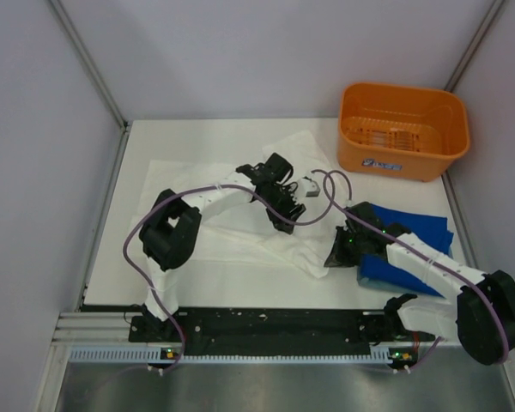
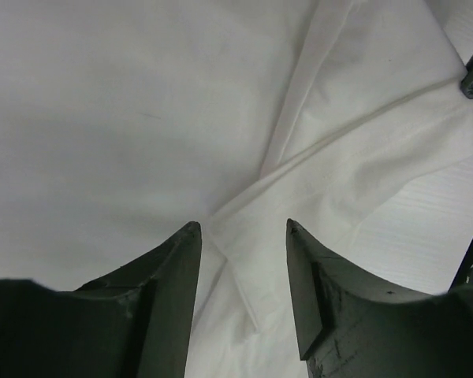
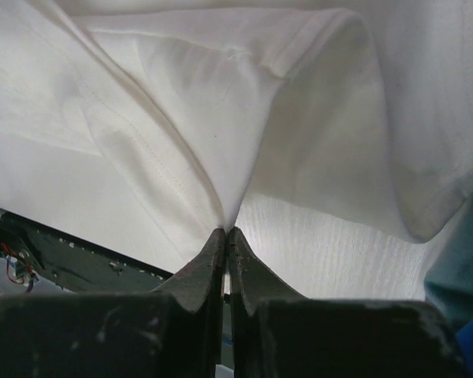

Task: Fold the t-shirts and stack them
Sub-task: Fold the flattened tshirt in 1/3 of the way

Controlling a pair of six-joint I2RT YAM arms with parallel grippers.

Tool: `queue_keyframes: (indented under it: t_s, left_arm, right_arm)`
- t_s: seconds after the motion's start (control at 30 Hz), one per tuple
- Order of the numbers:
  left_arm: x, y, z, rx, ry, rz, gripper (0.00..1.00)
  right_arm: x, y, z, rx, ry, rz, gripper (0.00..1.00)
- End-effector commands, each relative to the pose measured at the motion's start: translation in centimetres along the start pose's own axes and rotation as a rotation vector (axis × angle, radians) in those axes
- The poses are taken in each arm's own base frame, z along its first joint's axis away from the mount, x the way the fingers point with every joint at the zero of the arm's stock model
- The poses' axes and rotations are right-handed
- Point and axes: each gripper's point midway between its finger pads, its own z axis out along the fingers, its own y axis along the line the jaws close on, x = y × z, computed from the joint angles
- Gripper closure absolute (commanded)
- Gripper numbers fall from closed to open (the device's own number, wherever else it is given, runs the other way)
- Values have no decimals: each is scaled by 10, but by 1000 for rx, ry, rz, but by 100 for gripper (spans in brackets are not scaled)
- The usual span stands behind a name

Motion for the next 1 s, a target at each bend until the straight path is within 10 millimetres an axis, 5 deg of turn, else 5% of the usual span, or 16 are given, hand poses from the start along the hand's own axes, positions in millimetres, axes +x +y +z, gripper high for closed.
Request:
queue_keyframes:
  t_s: [0.0, 0.27, 0.43, 0.7, 0.97]
  left_arm:
    - [3, 14, 14, -4, 32, -38, 48]
    - [17, 15, 24, 51, 78, -66, 61]
    - [10, -7, 9, 131, 36, -31, 100]
    - [-7, -7, -14, 81, -22, -13, 100]
    - [-26, 38, -46, -129, -132, -99, 100]
  right_arm:
    - [-11, 6, -7, -3, -39, -36, 100]
    - [-11, 6, -8, -3, -44, -43, 100]
    - [-13, 6, -9, 1, -54, -47, 100]
    - [-29, 19, -22, -18, -104, -90, 100]
    - [-113, 53, -36, 40, -266, -312, 100]
